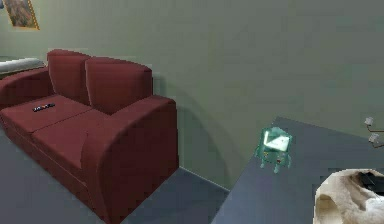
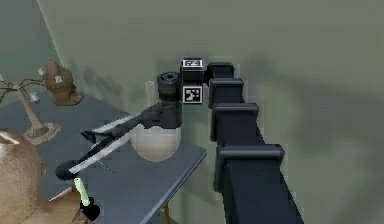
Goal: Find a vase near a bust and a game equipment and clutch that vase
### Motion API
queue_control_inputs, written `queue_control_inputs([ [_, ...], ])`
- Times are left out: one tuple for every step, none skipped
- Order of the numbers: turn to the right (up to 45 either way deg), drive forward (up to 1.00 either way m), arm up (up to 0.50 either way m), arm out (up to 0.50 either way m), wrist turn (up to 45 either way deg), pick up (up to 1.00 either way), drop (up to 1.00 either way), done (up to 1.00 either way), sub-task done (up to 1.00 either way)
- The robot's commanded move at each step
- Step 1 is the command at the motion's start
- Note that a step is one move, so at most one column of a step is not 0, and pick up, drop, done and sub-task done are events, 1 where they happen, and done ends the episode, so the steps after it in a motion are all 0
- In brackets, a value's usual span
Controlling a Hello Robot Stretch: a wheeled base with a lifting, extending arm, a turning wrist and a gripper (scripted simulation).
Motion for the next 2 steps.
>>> queue_control_inputs([
  [0.0,0.00,0.00,0.00,45.0,0.00,0.00,0.00,0.00],
  [0.0,0.00,0.00,0.00,9.0,0.00,0.00,0.00,0.00],
])
